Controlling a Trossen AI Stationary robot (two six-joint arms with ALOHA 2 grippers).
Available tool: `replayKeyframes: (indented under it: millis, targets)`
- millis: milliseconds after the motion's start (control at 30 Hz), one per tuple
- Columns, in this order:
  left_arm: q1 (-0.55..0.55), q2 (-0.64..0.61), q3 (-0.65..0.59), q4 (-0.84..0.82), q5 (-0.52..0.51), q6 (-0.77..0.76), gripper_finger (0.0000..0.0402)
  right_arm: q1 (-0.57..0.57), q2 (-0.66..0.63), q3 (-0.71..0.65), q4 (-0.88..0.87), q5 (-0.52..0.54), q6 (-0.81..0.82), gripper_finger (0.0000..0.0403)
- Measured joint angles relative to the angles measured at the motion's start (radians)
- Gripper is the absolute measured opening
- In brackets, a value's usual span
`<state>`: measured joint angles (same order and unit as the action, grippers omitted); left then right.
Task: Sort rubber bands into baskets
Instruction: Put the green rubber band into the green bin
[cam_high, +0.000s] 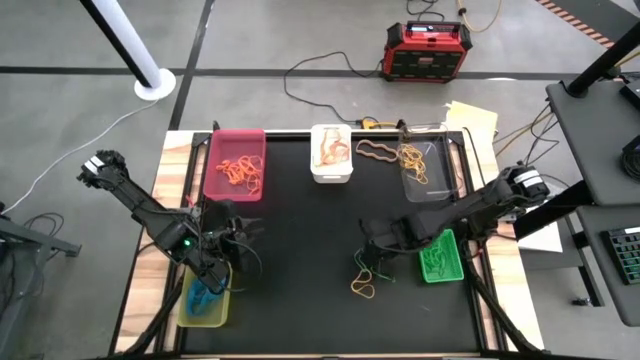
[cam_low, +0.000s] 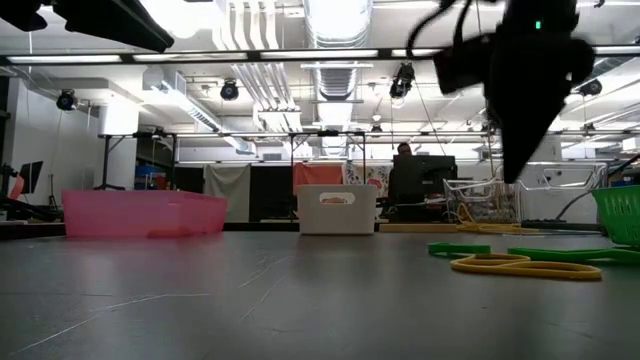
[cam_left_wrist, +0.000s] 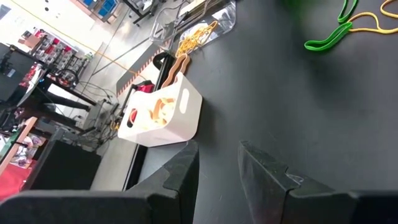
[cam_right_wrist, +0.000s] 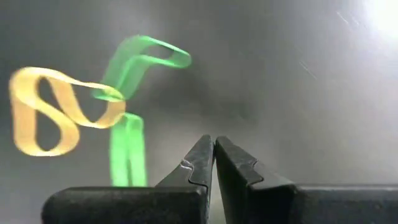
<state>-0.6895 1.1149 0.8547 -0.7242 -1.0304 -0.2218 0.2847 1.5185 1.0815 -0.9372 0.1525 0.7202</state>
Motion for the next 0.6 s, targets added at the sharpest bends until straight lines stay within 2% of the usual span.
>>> replayKeyframes:
  millis: [133, 367, 467, 600]
  targets:
    - [0.000, 0.000, 0.000, 0.008, 0.000, 0.000, 0.0097, 0.056, 0.000, 0.008, 0.118, -0.023, -0.063, 0.0013]
    - [0.000, 0.000, 0.000, 0.063, 0.000, 0.011, 0.0097, 0.166, 0.004, -0.002, 0.133, -0.100, -0.006, 0.0018]
    - [0.000, 0.000, 0.000, 0.064, 0.000, 0.011, 0.0097, 0.217, 0.028, -0.002, 0.136, -0.101, -0.006, 0.0039]
    - [0.000, 0.000, 0.000, 0.071, 0.000, 0.011, 0.0097, 0.258, 0.081, -0.002, 0.139, -0.081, 0.001, 0.0090]
